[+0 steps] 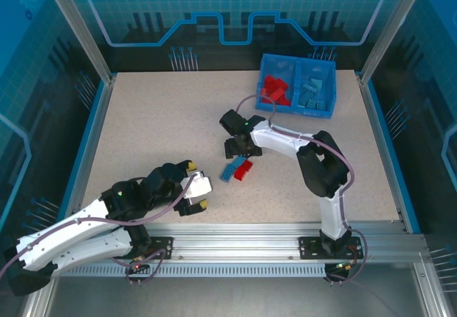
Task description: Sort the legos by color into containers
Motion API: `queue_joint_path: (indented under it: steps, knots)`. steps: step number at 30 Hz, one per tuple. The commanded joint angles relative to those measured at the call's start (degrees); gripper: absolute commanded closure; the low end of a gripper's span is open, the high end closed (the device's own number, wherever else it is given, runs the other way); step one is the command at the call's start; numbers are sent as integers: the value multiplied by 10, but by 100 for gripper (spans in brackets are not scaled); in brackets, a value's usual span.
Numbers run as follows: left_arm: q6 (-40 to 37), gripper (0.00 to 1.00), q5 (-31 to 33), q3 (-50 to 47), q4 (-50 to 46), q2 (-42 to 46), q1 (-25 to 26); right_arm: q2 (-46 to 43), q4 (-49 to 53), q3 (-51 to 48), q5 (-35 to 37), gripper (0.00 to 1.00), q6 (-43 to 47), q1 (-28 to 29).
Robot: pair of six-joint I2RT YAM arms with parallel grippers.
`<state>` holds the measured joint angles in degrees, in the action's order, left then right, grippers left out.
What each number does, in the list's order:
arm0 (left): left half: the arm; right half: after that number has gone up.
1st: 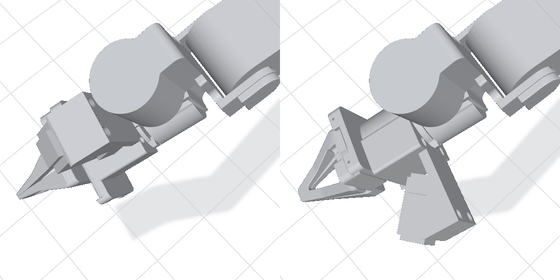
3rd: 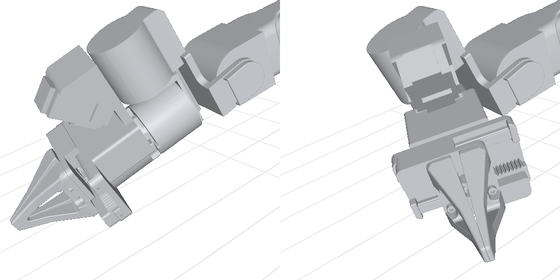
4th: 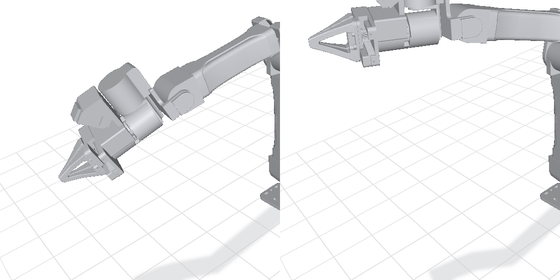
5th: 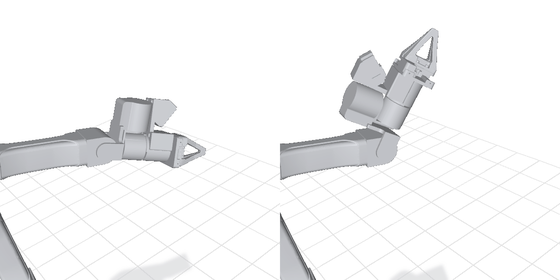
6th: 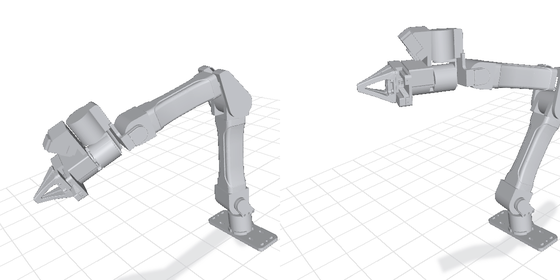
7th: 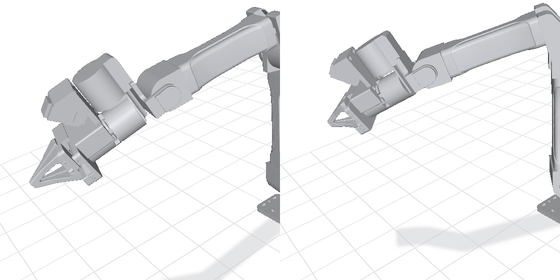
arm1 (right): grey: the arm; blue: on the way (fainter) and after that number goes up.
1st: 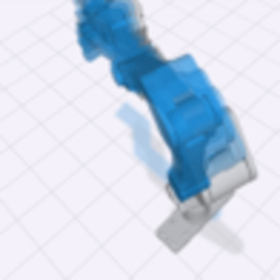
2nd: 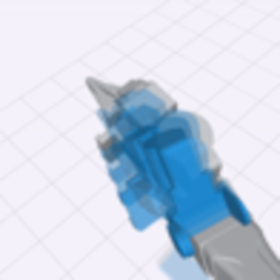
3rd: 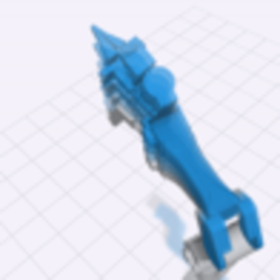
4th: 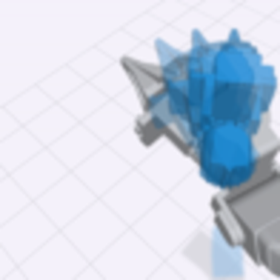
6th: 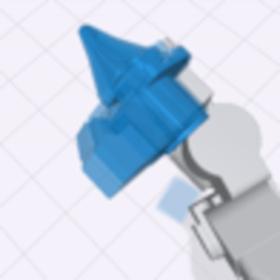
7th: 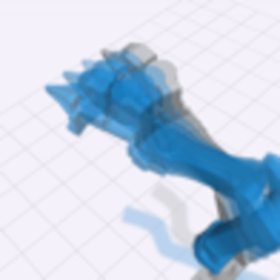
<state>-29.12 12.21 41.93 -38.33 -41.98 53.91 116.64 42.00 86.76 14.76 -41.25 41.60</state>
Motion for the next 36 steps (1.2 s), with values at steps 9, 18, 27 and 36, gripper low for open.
queue_joint_path:
  steps: [9, 18, 27, 36]
  knots:
    - [-13, 1, 14, -5, -17, -13, 3, 45, 46, 22, -16, 41, -113, 18]
    - [-14, 1, 19, -1, -26, -34, 4, 68, 35, 39, -30, 37, -157, 27]
    - [-15, 1, 27, -4, -29, -27, 3, 63, 21, 31, 2, 63, -161, 19]
    - [-21, 1, 5, -10, -26, 0, 3, -5, -17, 37, 21, 71, -69, -21]
